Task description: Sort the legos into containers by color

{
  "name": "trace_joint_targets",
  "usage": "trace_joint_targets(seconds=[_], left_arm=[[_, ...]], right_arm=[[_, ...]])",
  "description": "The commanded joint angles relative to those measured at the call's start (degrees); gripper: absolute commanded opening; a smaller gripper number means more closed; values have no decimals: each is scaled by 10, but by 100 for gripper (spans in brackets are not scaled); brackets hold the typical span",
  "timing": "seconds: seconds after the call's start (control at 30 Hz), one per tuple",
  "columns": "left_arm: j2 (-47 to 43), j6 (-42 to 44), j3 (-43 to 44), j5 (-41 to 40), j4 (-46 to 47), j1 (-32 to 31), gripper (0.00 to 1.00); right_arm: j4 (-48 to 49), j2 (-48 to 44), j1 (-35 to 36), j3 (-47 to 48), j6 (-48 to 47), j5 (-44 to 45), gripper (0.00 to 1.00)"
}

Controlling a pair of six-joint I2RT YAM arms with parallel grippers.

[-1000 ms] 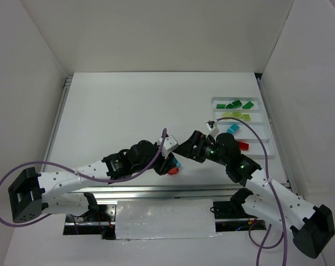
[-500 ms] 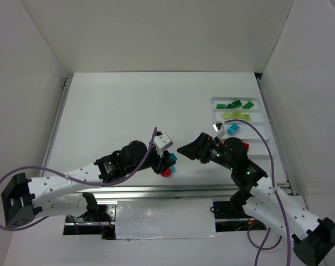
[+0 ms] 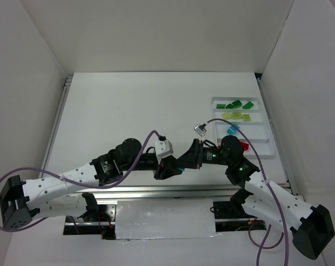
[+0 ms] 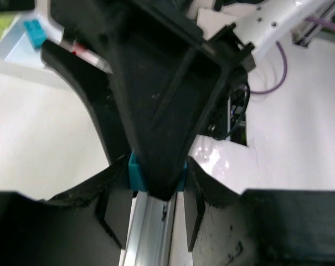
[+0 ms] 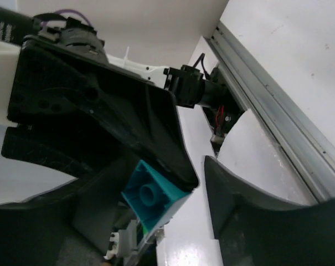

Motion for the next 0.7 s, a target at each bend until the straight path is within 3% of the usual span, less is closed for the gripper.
trace_joint_targets(seconds=[0.0, 0.1, 0.13, 0.17, 0.23, 0.43, 0.5, 0.67], left_arm=[[11, 27, 24, 32, 10, 1, 0], [6, 26, 17, 5, 16, 1, 6], [5, 25, 16, -3, 18, 1, 9], [4, 25, 16, -24, 15, 1, 19], [6, 22, 18, -44, 10, 1, 25], [20, 0, 21, -149, -11, 1, 54], [22, -13, 18, -187, -11, 1, 60], [39, -39, 13, -281, -11, 1, 79]], right_arm=[[15, -19, 6, 24, -7, -34, 47], [29, -20, 6, 18, 3, -44, 19], [34, -19, 6, 15, 12, -52, 13], [44, -17, 6, 12, 16, -54, 10], [45, -16, 6, 11, 22, -51, 0], [37, -14, 6, 17, 27, -25, 0], [17, -17, 6, 19, 23, -7, 0], [-55, -7, 2, 30, 13, 101, 0]])
